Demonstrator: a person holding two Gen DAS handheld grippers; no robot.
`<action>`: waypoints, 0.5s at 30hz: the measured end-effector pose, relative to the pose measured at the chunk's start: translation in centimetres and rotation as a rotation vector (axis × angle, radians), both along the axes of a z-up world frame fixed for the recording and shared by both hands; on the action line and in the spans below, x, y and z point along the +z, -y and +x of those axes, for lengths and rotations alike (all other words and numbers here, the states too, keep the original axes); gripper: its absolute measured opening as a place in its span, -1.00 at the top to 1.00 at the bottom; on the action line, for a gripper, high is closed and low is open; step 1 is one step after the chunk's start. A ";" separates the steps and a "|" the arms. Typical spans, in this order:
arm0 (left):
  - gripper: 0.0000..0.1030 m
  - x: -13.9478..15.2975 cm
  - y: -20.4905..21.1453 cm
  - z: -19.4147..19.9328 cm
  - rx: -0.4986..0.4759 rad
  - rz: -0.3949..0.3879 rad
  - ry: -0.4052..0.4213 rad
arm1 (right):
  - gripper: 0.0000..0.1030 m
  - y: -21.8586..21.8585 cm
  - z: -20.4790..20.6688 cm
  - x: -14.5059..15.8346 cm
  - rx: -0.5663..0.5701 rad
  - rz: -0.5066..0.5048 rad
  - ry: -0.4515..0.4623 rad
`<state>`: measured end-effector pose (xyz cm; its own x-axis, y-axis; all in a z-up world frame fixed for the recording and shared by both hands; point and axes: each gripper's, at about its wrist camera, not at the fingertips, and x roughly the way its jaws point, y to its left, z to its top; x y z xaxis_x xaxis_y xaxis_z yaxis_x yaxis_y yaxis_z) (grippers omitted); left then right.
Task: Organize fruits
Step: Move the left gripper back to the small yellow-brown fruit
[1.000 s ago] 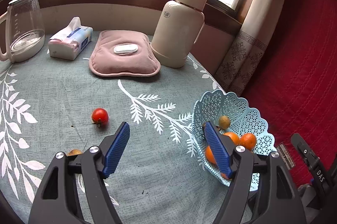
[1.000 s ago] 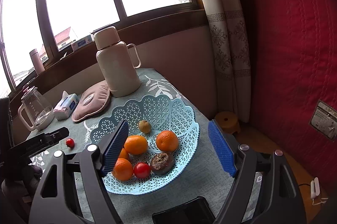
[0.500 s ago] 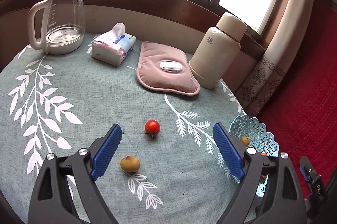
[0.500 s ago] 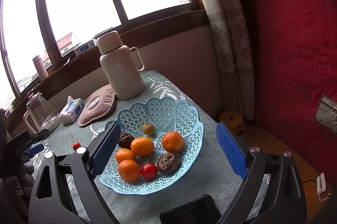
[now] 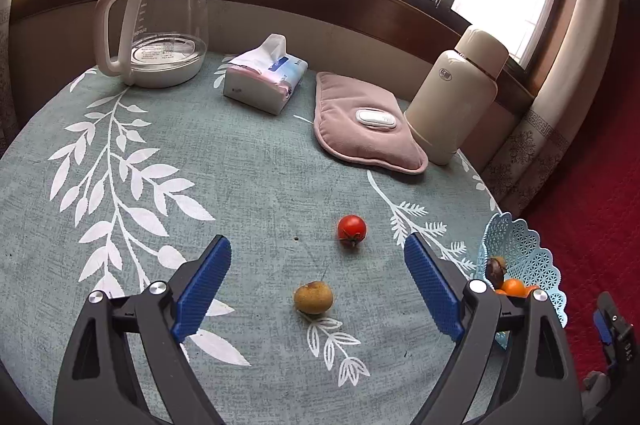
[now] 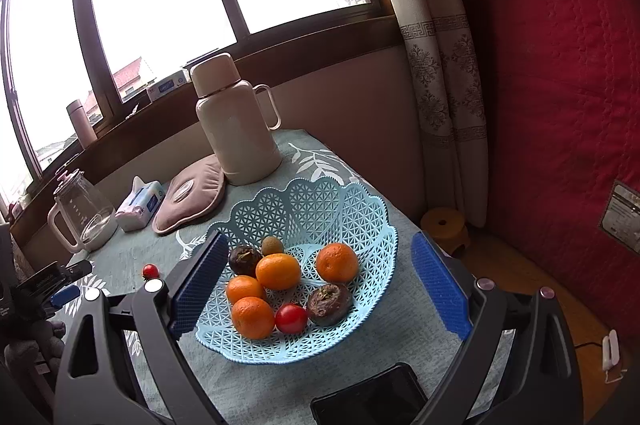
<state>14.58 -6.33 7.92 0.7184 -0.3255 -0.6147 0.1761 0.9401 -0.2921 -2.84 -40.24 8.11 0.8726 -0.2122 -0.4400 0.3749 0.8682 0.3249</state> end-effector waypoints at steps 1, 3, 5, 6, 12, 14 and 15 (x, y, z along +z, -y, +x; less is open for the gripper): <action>-0.71 -0.2 0.0 0.0 0.004 0.010 -0.002 | -0.82 0.0 0.0 0.0 0.002 -0.001 -0.001; -0.70 -0.6 0.0 -0.1 0.012 0.031 -0.001 | -0.82 -0.1 0.1 0.0 0.006 -0.002 -0.003; -0.71 -1.0 0.1 -0.2 0.014 0.053 -0.001 | -0.82 -0.3 0.1 0.0 0.010 -0.004 -0.004; -0.70 -1.2 0.2 -0.3 0.014 0.064 -0.002 | -0.82 -0.3 0.2 0.0 0.012 -0.005 -0.005; -0.70 -2.8 0.8 -0.1 -0.011 0.098 -0.033 | -0.82 -0.7 0.3 -0.1 0.027 -0.010 -0.010; -0.70 -3.3 1.2 0.0 -0.024 0.121 -0.042 | -0.83 -0.9 0.4 -0.2 0.032 -0.013 -0.012; -0.70 -3.6 1.4 0.1 -0.031 0.129 -0.046 | -0.83 -0.9 0.4 -0.2 0.033 -0.014 -0.013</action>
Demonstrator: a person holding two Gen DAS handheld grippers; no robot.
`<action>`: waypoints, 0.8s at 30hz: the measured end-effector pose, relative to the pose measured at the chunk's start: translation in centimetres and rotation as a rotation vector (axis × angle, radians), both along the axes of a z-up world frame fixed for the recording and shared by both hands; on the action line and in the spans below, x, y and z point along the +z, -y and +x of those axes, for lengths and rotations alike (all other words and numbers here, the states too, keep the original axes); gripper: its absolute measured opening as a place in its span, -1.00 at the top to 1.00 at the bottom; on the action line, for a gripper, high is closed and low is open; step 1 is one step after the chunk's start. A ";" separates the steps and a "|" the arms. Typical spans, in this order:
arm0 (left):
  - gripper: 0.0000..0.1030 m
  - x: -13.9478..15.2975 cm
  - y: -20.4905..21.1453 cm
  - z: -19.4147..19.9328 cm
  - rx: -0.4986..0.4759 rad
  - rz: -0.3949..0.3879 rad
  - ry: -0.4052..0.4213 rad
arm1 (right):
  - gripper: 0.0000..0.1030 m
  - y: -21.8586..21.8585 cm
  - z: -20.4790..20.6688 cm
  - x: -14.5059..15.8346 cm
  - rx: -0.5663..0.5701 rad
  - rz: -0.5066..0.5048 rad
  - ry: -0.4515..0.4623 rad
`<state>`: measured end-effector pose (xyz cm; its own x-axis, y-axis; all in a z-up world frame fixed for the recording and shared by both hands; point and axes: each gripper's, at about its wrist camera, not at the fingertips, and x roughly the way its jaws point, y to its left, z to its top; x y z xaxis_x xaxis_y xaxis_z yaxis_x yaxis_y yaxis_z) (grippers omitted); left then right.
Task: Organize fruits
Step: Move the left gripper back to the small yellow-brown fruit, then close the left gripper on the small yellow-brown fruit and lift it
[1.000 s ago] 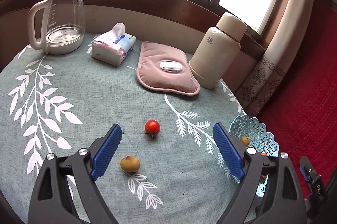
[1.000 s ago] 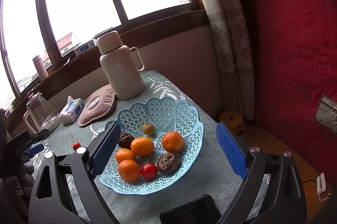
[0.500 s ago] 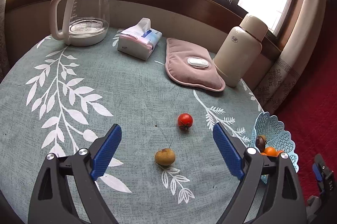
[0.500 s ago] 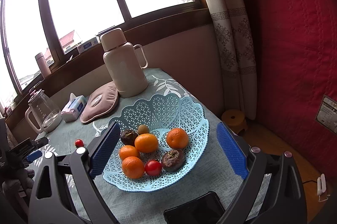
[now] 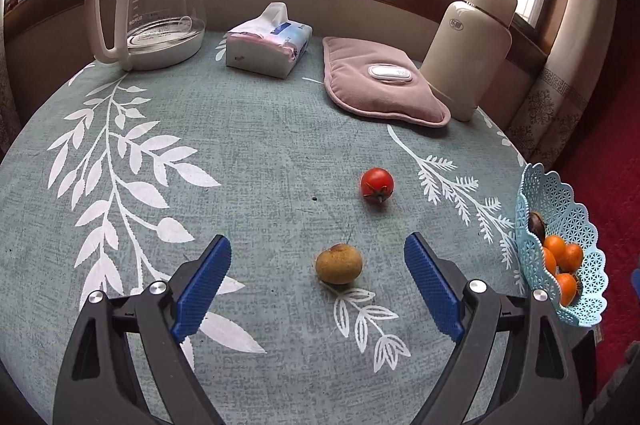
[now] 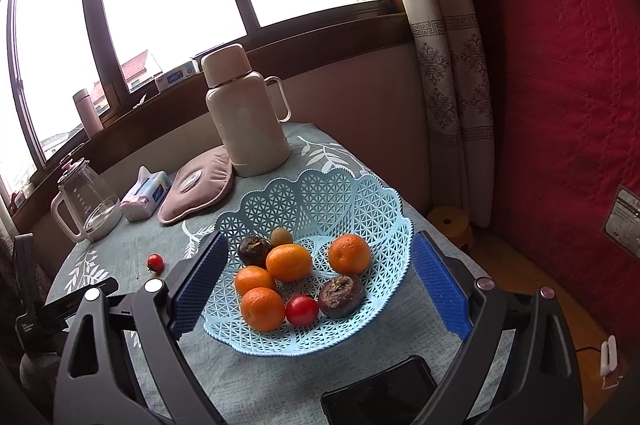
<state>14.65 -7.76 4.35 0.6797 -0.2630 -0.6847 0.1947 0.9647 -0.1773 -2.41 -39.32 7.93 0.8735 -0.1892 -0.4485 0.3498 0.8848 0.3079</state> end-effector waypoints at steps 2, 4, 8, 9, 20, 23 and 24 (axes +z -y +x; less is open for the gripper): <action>-0.70 -0.4 0.3 0.1 -0.015 0.011 -0.008 | -0.83 -0.1 0.0 -0.1 0.003 -0.001 -0.002; -0.70 -0.6 0.6 0.1 -0.028 0.019 -0.015 | -0.83 -0.2 0.1 -0.2 0.006 -0.001 -0.006; -0.70 -1.0 1.1 0.1 -0.047 0.033 -0.025 | -0.82 -0.4 0.3 -0.5 0.014 -0.001 -0.017; -0.70 -1.1 1.2 0.2 -0.050 0.036 -0.027 | -0.83 -0.4 0.4 -0.6 0.016 -0.001 -0.019; -0.23 -2.5 1.7 1.0 -0.059 0.059 -0.066 | -0.83 -0.8 0.8 -1.0 0.025 -0.003 -0.035; 0.08 -2.6 1.9 0.9 -0.055 0.078 -0.058 | -0.83 -0.9 0.8 -1.0 0.028 -0.005 -0.035; 0.14 -2.6 1.9 0.9 -0.051 0.081 -0.055 | -0.83 -1.0 0.9 -1.0 0.029 -0.005 -0.036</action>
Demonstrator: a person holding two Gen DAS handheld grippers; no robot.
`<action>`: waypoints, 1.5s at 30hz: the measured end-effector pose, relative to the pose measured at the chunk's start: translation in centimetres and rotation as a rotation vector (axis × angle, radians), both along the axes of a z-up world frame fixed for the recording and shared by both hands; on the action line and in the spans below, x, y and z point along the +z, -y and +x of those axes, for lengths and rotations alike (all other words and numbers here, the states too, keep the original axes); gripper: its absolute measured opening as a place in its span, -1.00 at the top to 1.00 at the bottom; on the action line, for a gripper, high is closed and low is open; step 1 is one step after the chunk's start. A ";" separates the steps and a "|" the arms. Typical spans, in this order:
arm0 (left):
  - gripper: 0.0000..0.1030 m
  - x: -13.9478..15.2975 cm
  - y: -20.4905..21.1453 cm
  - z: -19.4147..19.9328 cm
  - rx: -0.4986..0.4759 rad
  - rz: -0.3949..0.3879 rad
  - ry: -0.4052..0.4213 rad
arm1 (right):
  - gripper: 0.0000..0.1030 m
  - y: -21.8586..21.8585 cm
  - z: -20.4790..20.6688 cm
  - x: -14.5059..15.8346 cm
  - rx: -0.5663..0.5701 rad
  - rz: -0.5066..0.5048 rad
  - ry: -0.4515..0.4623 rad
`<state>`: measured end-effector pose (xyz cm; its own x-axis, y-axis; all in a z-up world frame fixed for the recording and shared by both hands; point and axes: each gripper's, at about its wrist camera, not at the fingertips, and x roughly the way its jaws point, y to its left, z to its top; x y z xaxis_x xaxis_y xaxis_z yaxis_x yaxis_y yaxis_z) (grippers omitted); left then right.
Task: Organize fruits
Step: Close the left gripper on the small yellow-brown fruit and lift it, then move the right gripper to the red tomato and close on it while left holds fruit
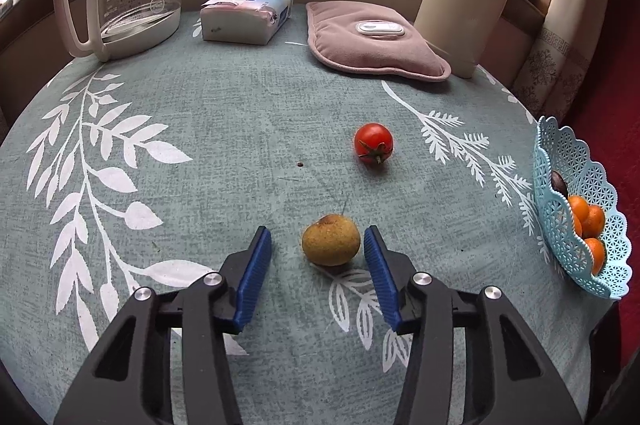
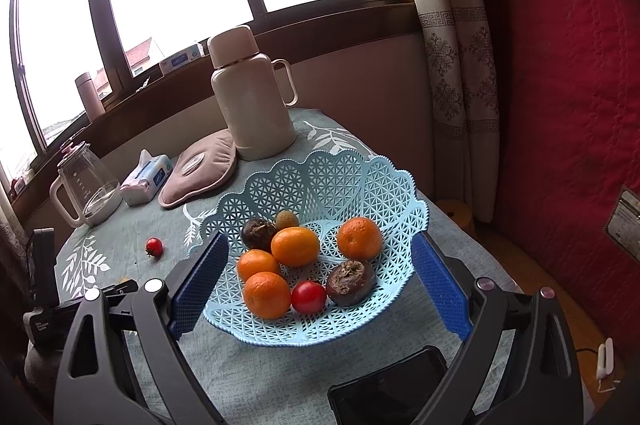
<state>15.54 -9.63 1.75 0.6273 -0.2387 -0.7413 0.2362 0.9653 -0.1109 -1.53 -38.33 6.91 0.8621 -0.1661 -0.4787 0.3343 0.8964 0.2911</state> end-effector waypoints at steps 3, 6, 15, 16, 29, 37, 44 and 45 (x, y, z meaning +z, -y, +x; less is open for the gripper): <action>0.36 0.0 -0.2 -0.1 -0.014 -0.024 0.000 | -0.82 -0.3 0.1 0.0 0.004 -0.001 -0.002; 0.44 0.1 -0.1 -0.3 -0.023 -0.031 0.005 | -0.83 -0.7 0.1 0.0 0.010 -0.004 -0.003; 0.44 1.8 -2.1 -1.1 0.016 -0.091 0.047 | -0.83 -2.1 0.2 0.9 0.027 -0.024 0.018; 0.44 2.0 -2.3 -1.3 0.023 -0.090 0.058 | -0.83 -2.4 0.4 1.0 0.035 -0.024 0.018; 0.44 3.7 -6.0 -2.4 0.153 -0.063 0.166 | -0.83 -9.5 6.6 2.5 0.236 -0.071 -0.008; 0.43 3.1 -7.4 -2.2 0.204 -0.066 0.162 | -0.83 -14.8 11.7 1.8 0.355 -0.121 -0.062; 0.43 2.8 -8.3 -2.1 0.235 -0.088 0.145 | -0.83 -17.8 16.1 -0.2 0.416 -0.135 -0.146; 0.43 2.8 -8.4 -2.0 0.237 -0.090 0.142 | -0.83 -18.3 16.6 -0.6 0.423 -0.141 -0.155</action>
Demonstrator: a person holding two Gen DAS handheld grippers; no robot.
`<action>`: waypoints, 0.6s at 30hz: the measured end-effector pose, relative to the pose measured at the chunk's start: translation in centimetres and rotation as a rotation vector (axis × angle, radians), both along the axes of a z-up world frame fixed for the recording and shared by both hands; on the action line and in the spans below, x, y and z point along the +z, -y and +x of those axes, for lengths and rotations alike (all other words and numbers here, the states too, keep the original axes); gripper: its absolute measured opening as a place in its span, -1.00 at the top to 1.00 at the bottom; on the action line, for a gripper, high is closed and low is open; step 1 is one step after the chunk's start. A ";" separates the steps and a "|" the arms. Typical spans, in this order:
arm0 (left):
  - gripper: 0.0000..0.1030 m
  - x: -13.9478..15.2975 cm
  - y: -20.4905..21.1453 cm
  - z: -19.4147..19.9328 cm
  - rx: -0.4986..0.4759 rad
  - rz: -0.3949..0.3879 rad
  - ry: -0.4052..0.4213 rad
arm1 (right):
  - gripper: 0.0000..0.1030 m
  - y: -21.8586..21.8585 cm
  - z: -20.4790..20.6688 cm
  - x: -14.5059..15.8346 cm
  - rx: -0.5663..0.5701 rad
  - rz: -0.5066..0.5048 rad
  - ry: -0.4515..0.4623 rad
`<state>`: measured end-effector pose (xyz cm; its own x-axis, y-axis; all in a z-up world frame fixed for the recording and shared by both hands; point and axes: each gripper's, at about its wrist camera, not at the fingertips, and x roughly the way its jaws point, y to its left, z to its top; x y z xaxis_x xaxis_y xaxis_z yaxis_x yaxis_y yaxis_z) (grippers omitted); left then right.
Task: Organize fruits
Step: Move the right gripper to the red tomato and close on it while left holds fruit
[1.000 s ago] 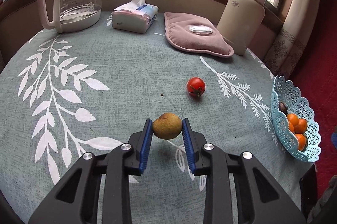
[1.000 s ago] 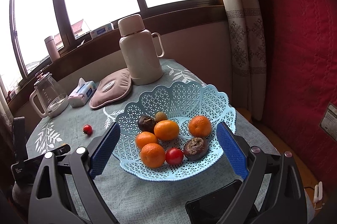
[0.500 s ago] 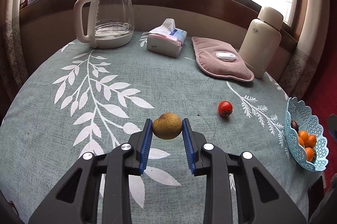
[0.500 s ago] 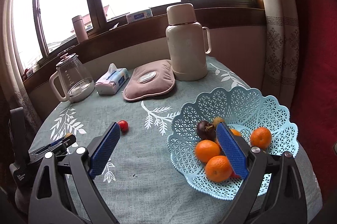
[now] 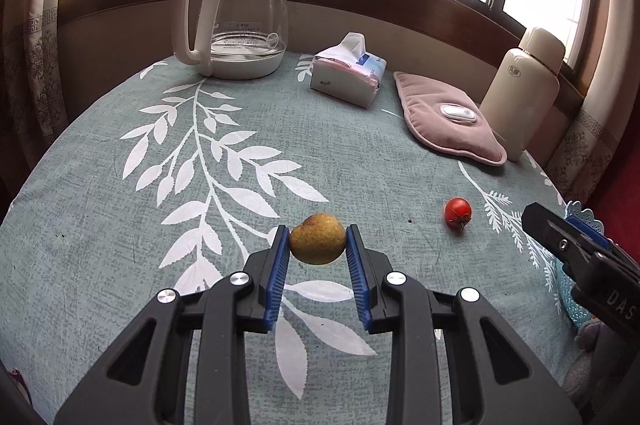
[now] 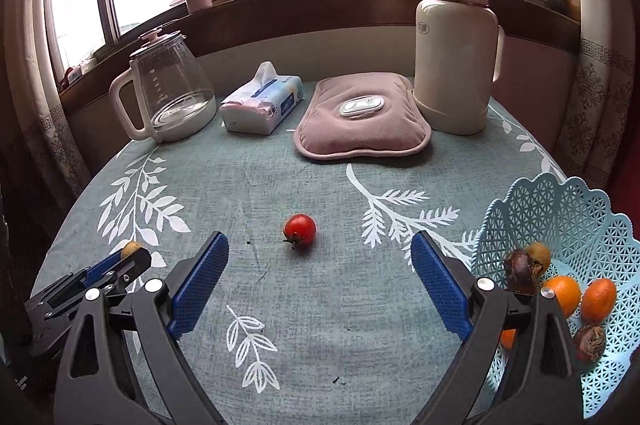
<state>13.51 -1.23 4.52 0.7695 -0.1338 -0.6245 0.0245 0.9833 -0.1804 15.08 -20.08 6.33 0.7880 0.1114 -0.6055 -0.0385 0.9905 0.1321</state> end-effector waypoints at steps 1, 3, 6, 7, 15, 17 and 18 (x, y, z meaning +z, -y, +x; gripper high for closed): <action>0.43 0.0 -0.1 0.0 0.000 -0.004 -0.003 | -0.82 -0.3 0.4 -0.3 0.004 -0.006 -0.010; 0.43 -0.1 -0.1 0.1 0.000 -0.010 -0.006 | -0.81 -0.8 1.4 -1.0 0.012 -0.009 -0.033; 0.43 -0.2 -0.3 0.2 0.003 -0.019 -0.013 | -0.80 -1.3 2.7 -1.7 0.014 -0.002 -0.065; 0.43 -0.2 -0.3 0.2 0.004 -0.021 -0.014 | -0.79 -1.4 3.2 -2.0 0.014 0.002 -0.075; 0.43 -0.2 -0.4 0.2 0.000 -0.028 -0.019 | -0.74 -2.0 4.9 -2.9 0.022 0.008 -0.109; 0.43 -0.2 -0.4 0.2 0.002 -0.031 -0.020 | -0.74 -2.1 5.1 -3.0 0.025 0.009 -0.114; 0.43 -0.2 -0.4 0.2 0.002 -0.033 -0.021 | -0.74 -2.2 5.3 -3.0 0.026 0.009 -0.117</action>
<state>13.75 -0.80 4.31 0.7564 -0.1530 -0.6359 0.0185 0.9769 -0.2129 20.35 -17.89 3.28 0.7084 0.1371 -0.6923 -0.0481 0.9881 0.1464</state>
